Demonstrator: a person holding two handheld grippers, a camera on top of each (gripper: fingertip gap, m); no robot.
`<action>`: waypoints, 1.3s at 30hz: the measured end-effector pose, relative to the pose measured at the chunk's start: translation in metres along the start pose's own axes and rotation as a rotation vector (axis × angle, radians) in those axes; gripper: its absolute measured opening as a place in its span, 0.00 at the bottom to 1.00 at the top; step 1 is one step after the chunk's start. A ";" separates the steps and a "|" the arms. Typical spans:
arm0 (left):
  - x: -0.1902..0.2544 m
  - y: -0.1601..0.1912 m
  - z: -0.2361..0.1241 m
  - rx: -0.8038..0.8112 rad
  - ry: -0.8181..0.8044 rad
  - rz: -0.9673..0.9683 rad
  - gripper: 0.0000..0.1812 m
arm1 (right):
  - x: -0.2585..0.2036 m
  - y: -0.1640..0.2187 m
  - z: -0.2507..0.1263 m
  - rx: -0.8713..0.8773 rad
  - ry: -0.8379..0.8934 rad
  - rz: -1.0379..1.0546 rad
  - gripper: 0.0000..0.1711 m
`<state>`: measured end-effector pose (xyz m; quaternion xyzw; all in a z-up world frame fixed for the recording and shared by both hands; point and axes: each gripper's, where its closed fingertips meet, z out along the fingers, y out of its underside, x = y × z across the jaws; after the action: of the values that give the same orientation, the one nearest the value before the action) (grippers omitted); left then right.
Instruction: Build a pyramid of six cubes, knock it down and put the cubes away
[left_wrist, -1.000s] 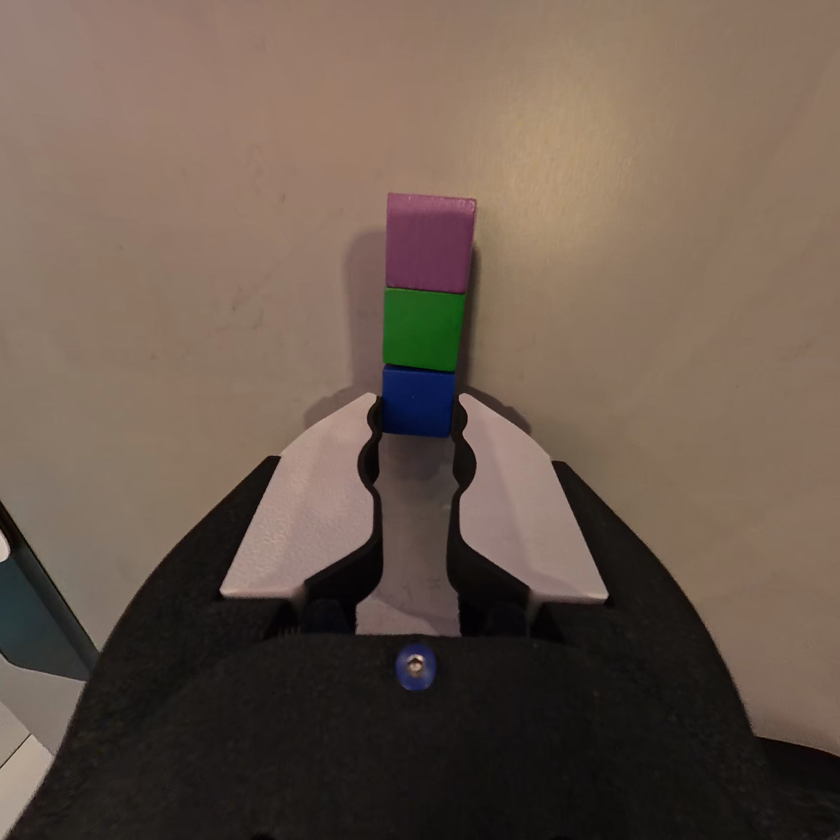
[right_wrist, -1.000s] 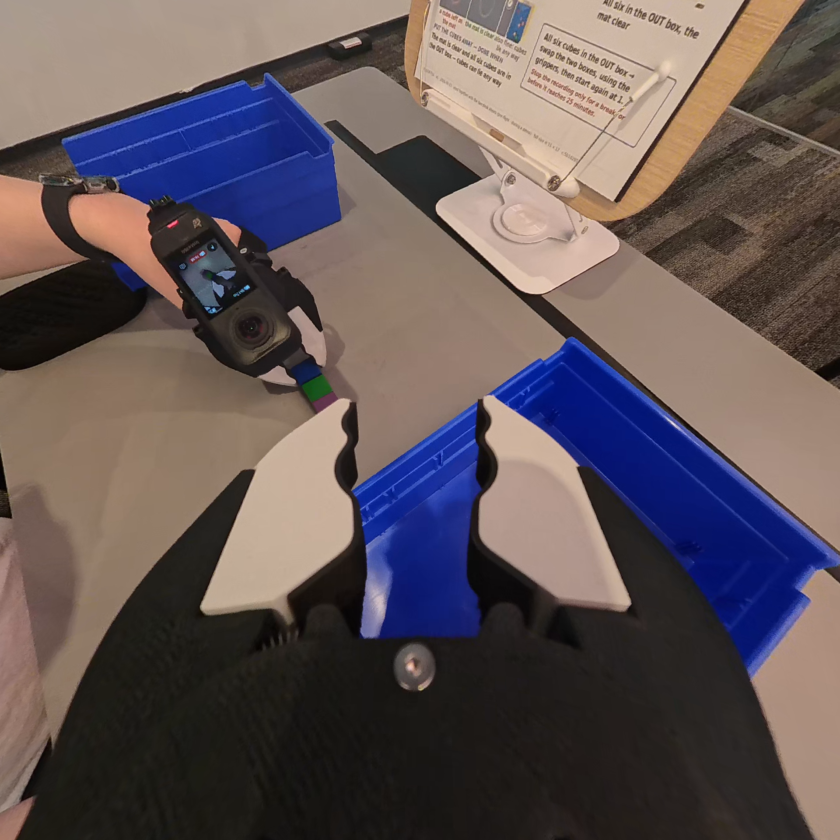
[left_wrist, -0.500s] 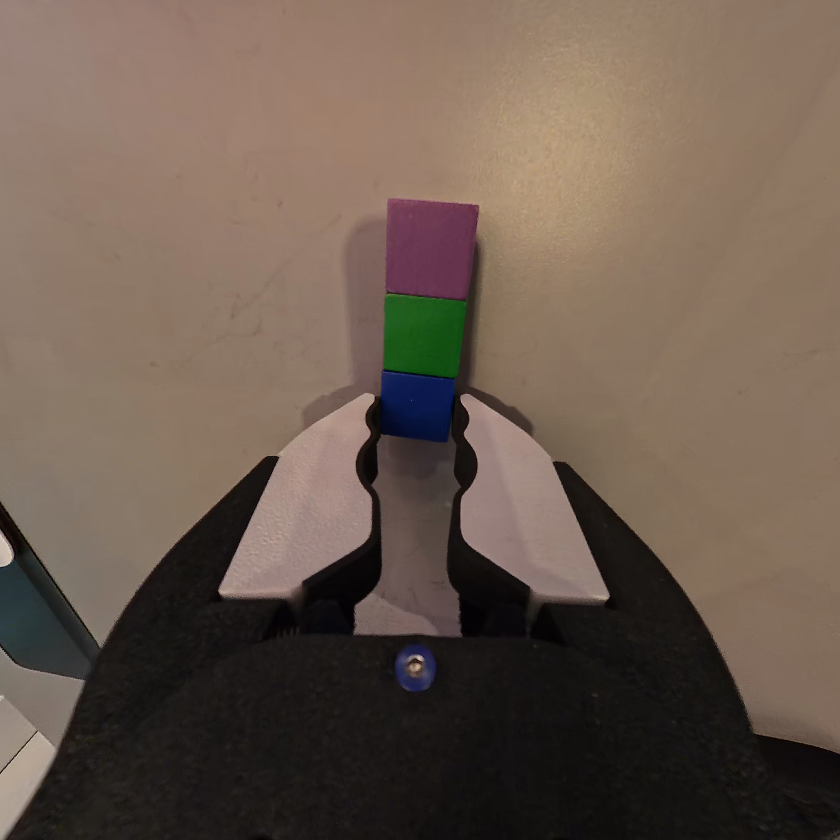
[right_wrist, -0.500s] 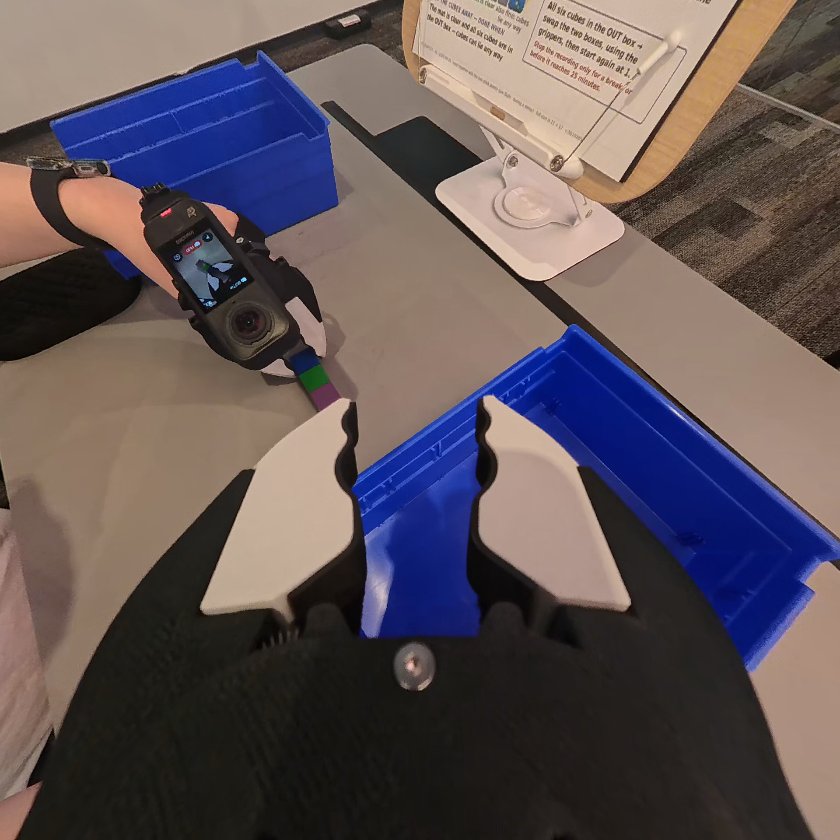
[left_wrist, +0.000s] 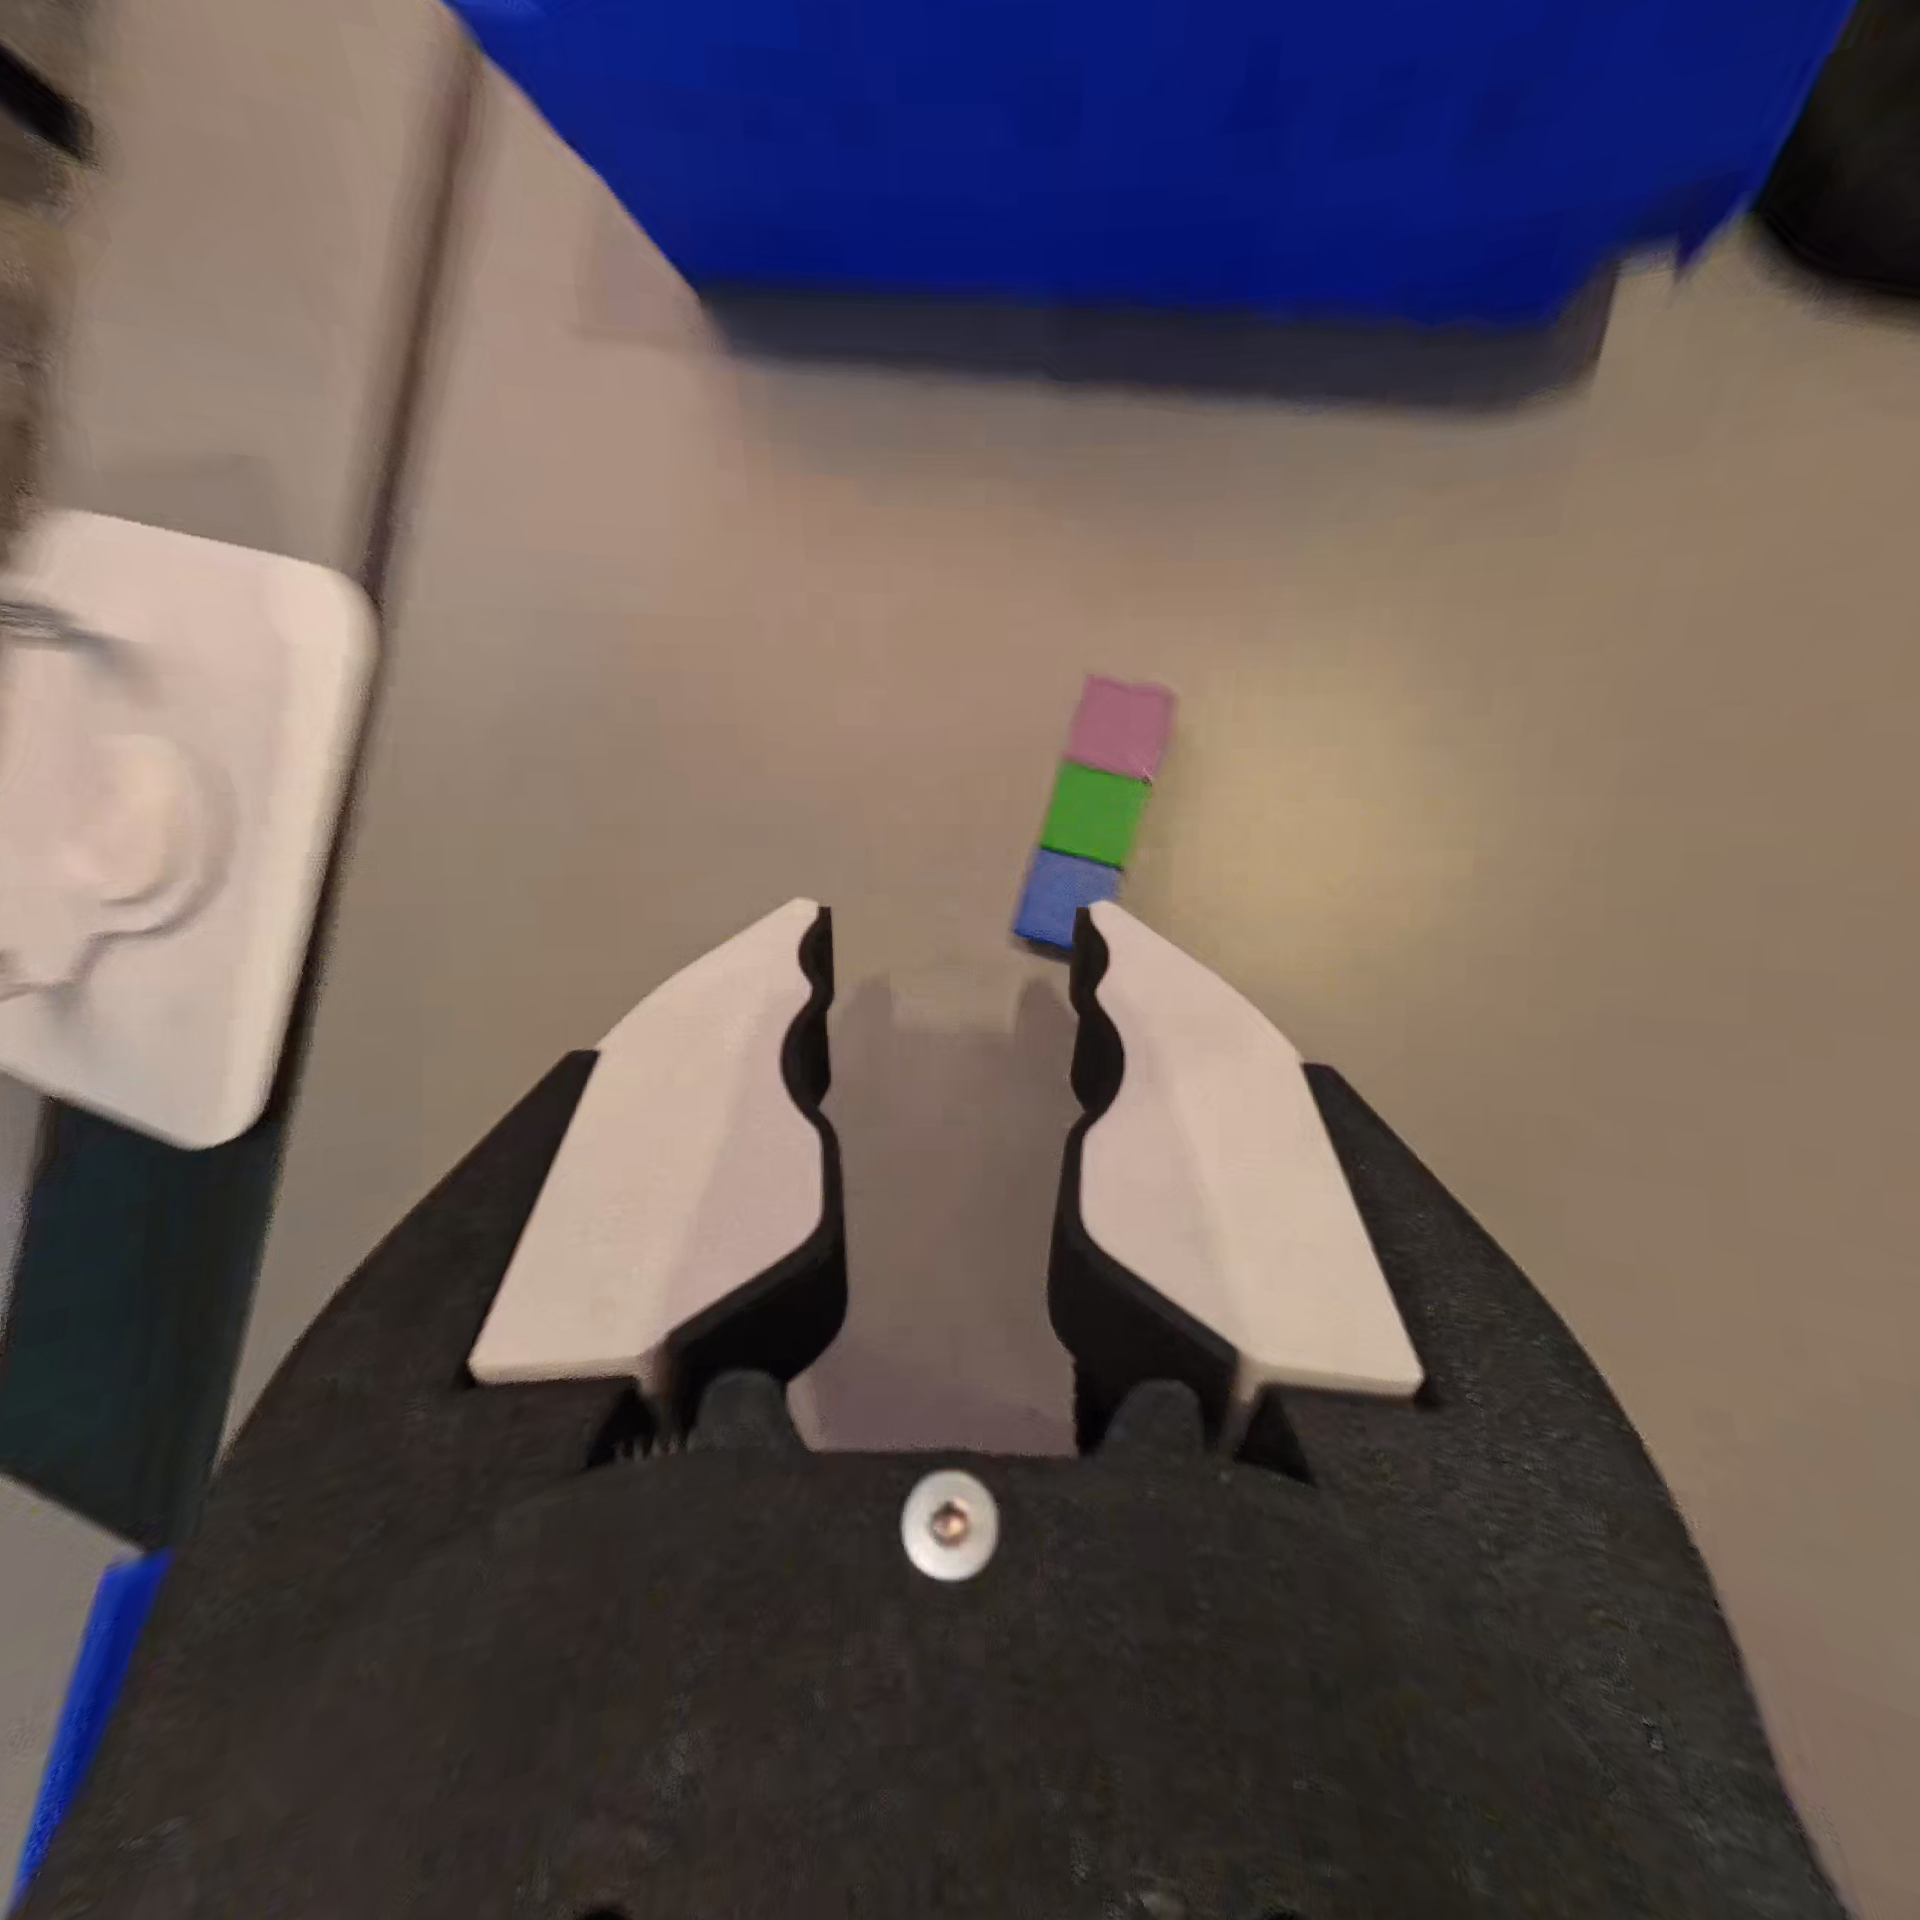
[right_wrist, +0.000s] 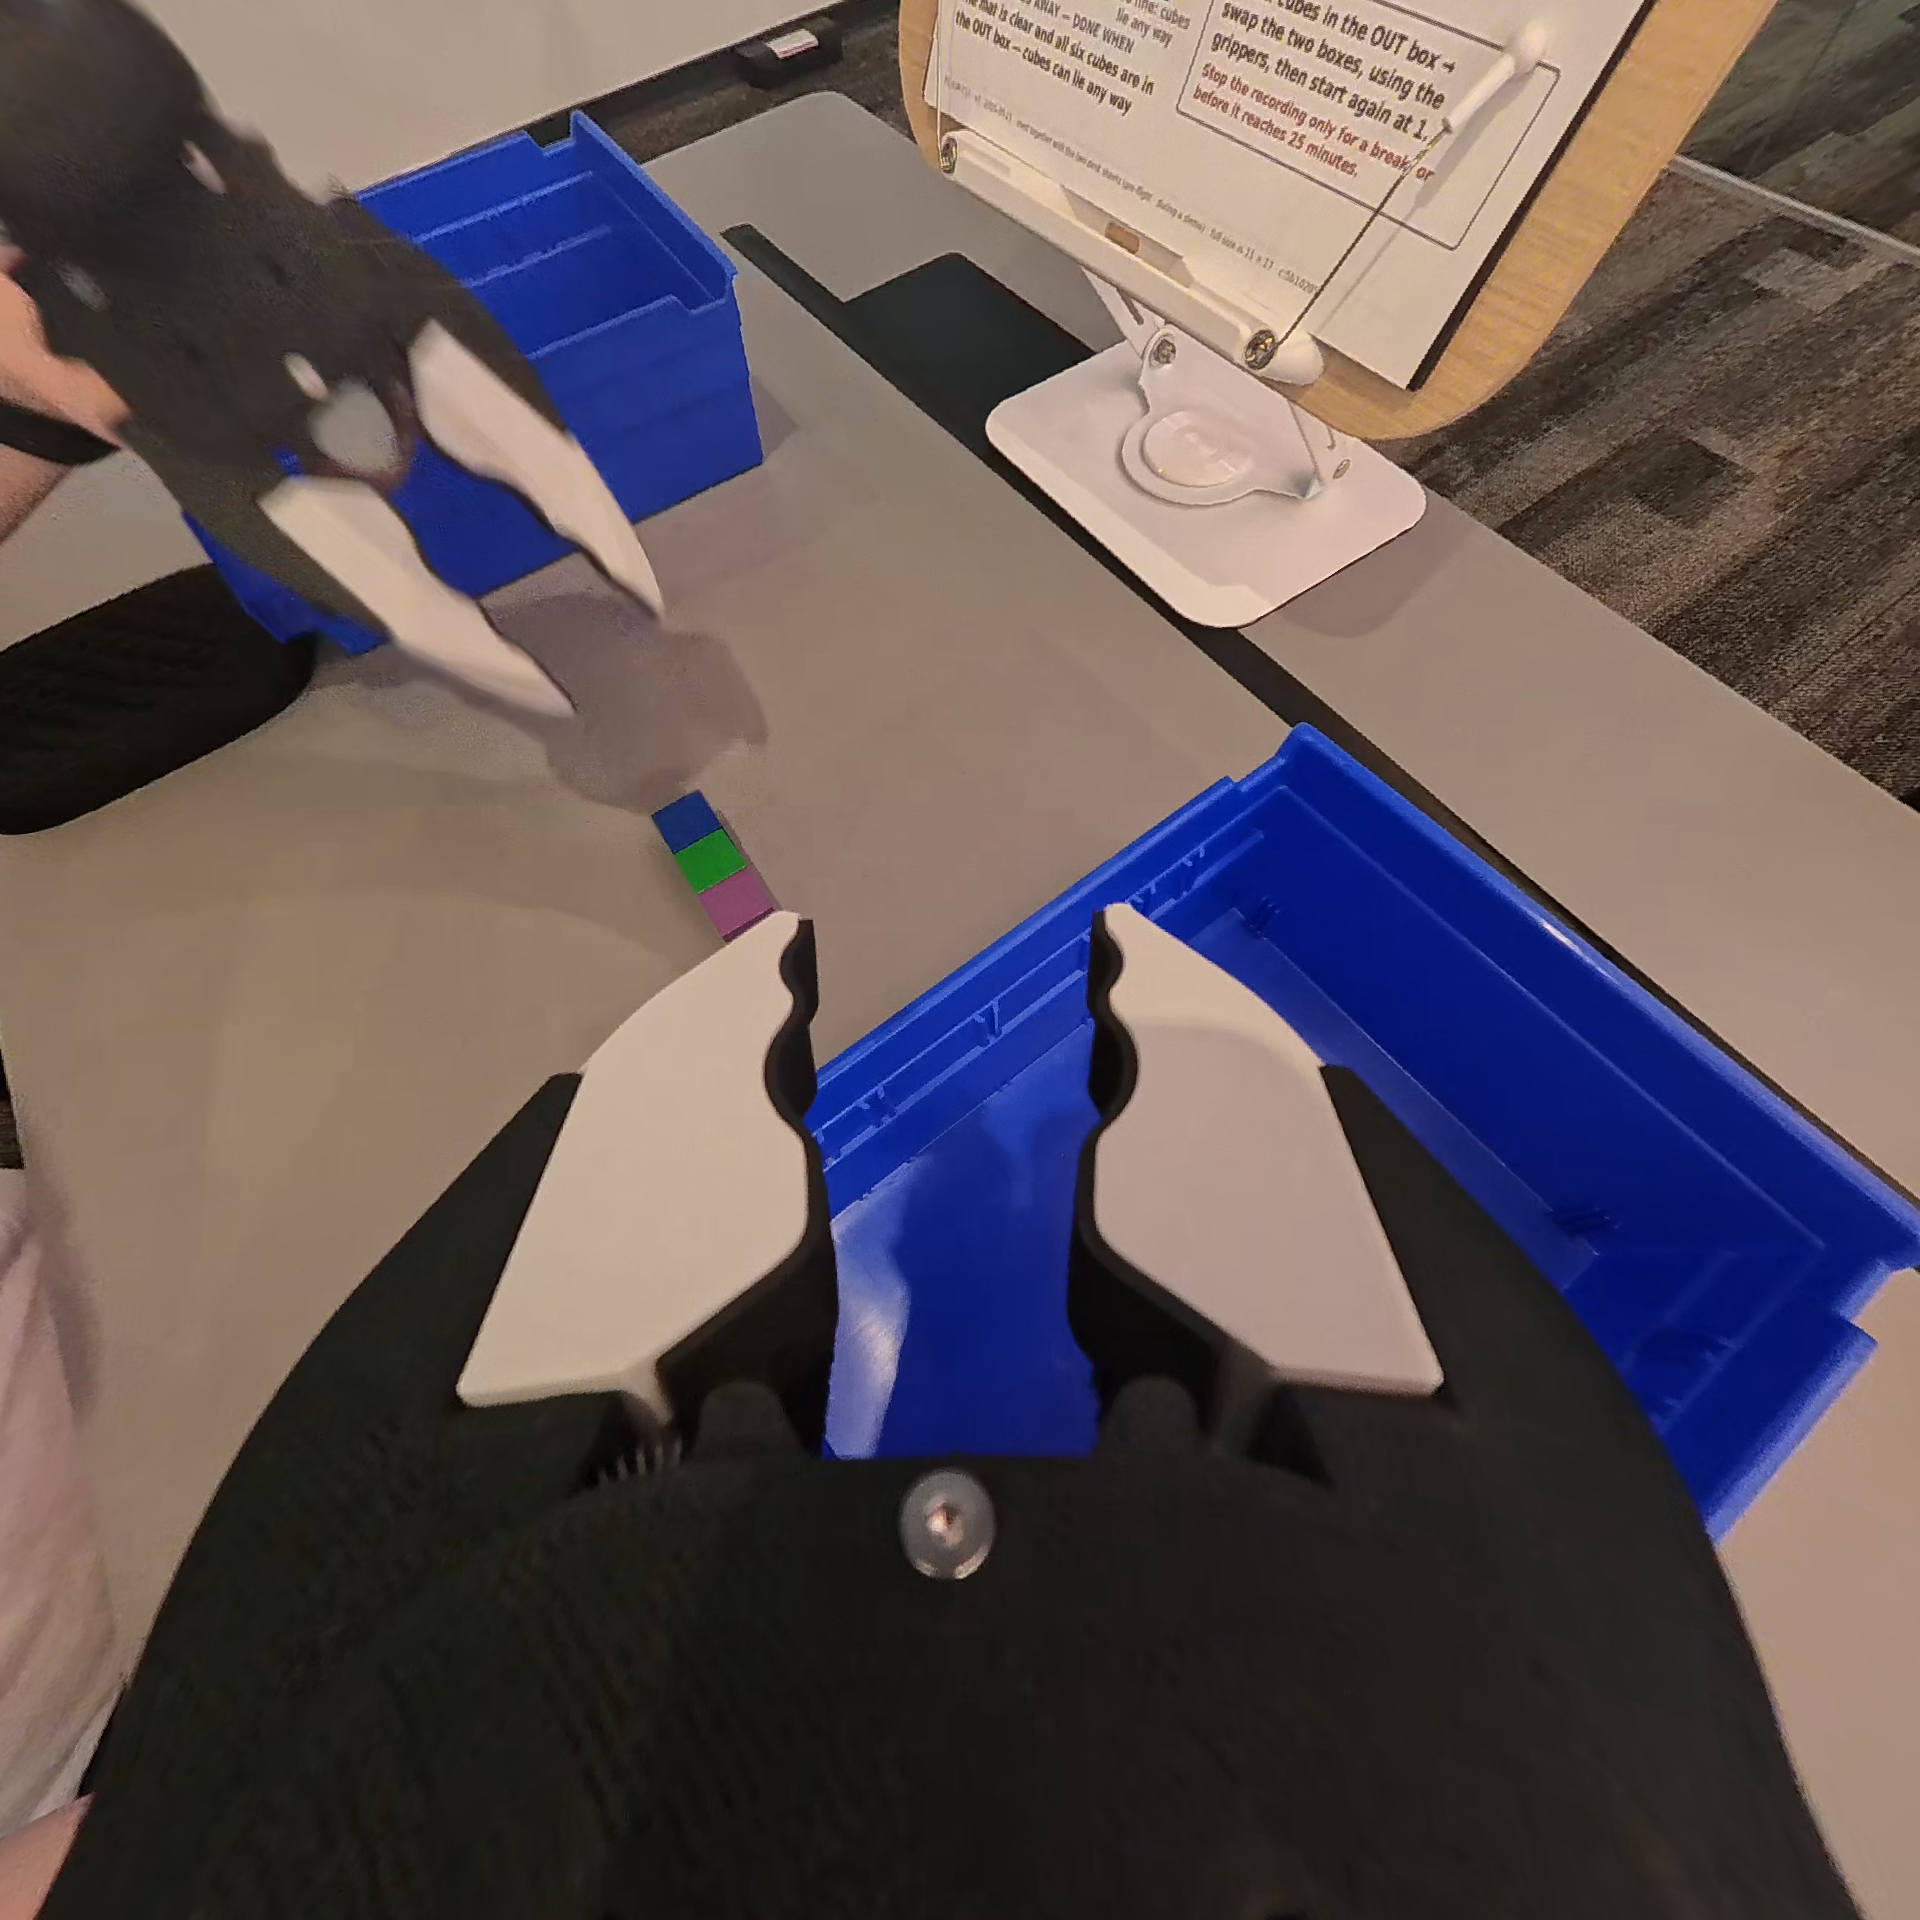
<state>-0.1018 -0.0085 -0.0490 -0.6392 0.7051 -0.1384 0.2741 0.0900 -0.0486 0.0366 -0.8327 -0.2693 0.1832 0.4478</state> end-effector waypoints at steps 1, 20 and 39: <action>-0.014 -0.008 -0.023 0.102 -0.061 -0.047 0.24 | 0.000 0.000 -0.001 0.005 0.000 0.002 0.30; -0.162 0.251 -0.147 -0.077 -0.506 -0.646 0.14 | -0.001 -0.059 -0.035 0.370 0.045 -0.069 0.29; -0.150 0.271 -0.106 -0.221 -0.405 -0.561 0.01 | 0.002 -0.098 -0.101 0.796 0.242 -0.230 0.36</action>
<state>-0.3809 0.1609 -0.0793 -0.8479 0.4445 -0.0015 0.2889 0.1191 -0.0678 0.1731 -0.5752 -0.2139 0.1227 0.7800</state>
